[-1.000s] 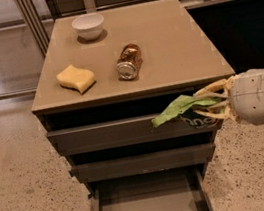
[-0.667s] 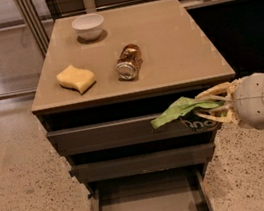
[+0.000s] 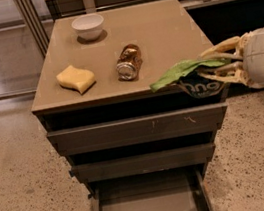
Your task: Pick green rice chip bag from bottom drawer and place on counter
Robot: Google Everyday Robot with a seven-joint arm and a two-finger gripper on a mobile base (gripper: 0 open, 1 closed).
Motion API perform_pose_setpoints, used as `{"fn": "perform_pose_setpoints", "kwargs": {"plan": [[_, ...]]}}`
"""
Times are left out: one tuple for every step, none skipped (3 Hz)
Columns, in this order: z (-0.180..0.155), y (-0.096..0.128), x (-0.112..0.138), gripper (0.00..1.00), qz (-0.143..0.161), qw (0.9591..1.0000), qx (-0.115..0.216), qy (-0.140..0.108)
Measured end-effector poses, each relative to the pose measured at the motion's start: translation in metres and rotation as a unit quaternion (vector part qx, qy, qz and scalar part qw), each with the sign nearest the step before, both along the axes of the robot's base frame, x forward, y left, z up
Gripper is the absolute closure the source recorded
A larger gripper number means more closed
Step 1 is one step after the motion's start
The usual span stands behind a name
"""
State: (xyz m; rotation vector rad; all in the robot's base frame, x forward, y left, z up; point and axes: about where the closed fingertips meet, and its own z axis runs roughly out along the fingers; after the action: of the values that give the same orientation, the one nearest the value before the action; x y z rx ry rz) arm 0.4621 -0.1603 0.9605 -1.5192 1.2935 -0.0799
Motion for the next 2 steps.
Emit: {"fn": "perform_pose_setpoints", "kwargs": {"plan": [[0.028,-0.004,0.011,1.00,-0.003,0.9996,-0.006,-0.027],[0.040,-0.001,0.036,1.00,-0.006,0.9994,-0.001,-0.035]]}}
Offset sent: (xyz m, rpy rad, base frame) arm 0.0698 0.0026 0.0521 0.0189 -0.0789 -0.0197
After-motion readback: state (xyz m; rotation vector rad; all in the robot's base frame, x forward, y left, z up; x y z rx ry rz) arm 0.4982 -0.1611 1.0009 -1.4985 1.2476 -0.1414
